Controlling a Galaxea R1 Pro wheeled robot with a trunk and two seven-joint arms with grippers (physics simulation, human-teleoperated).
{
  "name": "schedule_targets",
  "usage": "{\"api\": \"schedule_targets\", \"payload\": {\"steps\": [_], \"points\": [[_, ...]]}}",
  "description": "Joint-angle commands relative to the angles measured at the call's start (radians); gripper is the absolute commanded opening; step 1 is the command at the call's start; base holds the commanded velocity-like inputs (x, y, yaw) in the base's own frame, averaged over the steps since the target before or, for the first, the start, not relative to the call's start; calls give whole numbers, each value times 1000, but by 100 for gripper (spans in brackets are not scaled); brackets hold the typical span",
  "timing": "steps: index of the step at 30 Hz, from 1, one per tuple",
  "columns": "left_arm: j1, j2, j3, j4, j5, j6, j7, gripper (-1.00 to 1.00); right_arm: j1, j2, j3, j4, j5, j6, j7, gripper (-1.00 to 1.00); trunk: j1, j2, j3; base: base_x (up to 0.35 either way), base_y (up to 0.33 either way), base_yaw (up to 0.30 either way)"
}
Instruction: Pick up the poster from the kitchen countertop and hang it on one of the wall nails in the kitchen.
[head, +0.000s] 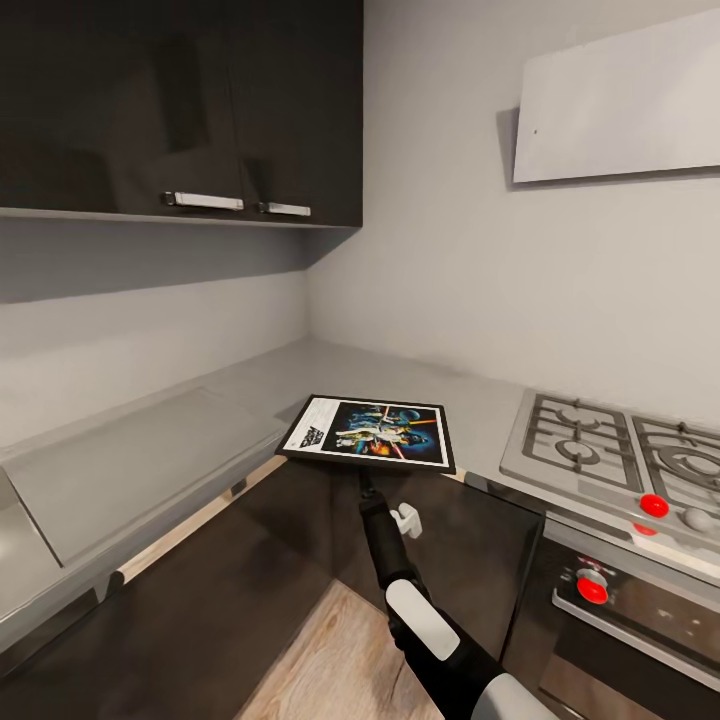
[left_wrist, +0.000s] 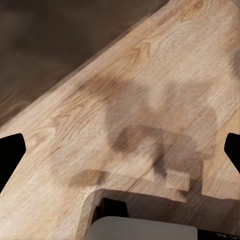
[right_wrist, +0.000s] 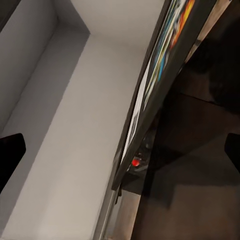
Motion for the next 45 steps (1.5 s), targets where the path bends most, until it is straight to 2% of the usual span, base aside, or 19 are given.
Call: {"api": "schedule_targets", "payload": {"steps": [1, 22, 45], "points": [[1, 0, 3, -2, 10, 3, -9, 100, -1, 0, 4, 2, -11, -6, 7, 100, 0, -1, -1, 102, 0, 0], [1, 0, 3, -1, 10, 3, -9, 100, -1, 0, 3, 2, -11, -7, 7, 100, 0, -1, -1, 99, 0, 0], [1, 0, 3, -1, 9, 4, -9, 100, -1, 0, 4, 3, -17, -8, 7, 100, 0, -1, -1, 6, 33, 0]]}}
